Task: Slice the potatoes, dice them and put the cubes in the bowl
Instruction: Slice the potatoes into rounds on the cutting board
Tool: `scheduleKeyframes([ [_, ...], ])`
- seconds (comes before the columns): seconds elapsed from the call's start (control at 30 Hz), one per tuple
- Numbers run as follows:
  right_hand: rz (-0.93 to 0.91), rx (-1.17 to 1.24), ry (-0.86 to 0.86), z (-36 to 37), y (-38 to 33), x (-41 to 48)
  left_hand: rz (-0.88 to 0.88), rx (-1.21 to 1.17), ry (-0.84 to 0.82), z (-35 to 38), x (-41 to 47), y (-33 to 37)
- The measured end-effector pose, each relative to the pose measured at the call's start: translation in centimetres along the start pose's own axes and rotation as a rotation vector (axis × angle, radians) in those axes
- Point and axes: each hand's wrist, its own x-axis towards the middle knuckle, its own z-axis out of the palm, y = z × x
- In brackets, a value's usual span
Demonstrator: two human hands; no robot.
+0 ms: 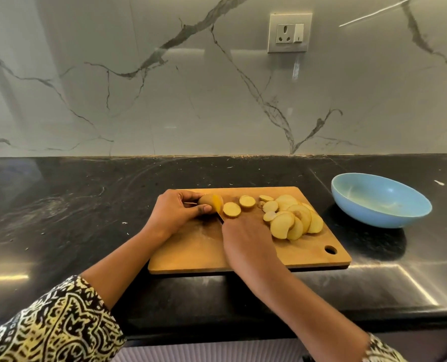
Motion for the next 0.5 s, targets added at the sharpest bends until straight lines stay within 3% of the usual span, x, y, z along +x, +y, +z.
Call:
scheduleKeyframes([
  [0.2, 0.058, 0.059, 0.144, 0.7, 0.7, -1.1, -0.054, -0.044, 0.0, -0.1, 0.5, -0.4],
  [0.5, 0.275, 0.145, 0.151, 1.2, 3.1, 0.5, -0.052, -0.067, -0.038, -0.4, 0.4, -0.5],
])
